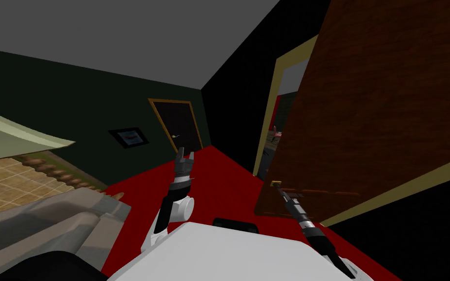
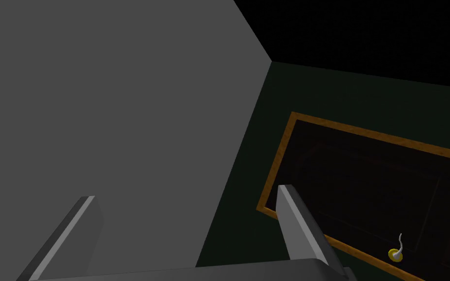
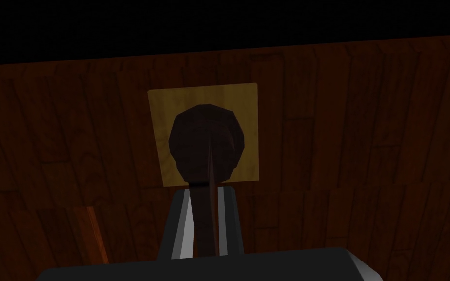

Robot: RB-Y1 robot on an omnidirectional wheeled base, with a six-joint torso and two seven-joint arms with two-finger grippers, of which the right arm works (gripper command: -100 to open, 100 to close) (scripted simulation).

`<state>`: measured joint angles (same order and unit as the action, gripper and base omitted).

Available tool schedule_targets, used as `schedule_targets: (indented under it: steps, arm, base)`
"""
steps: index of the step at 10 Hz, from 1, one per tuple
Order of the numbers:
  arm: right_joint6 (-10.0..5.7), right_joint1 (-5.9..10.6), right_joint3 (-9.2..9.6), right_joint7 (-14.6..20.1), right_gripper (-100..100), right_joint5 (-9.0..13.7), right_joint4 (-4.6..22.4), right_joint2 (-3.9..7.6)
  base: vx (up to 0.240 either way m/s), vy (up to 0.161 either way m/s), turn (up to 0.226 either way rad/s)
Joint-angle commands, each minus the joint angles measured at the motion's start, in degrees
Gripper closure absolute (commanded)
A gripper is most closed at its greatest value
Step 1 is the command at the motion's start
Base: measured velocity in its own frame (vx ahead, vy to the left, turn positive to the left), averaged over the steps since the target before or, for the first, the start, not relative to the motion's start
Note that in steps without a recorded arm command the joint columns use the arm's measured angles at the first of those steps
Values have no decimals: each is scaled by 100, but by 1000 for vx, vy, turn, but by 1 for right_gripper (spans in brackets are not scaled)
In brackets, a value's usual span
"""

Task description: Pull the door open

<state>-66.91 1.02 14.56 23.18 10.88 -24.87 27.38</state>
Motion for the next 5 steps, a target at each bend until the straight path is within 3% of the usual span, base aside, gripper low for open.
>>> schedule_targets:
  steps: [1,5]
  arm:
    - [-150,-89,35,37,100,19,47,52]
    - [-455,-271,106,114,100,59,142,159]
  base:
    - [-128,-52,199]
    - [-176,-72,151]
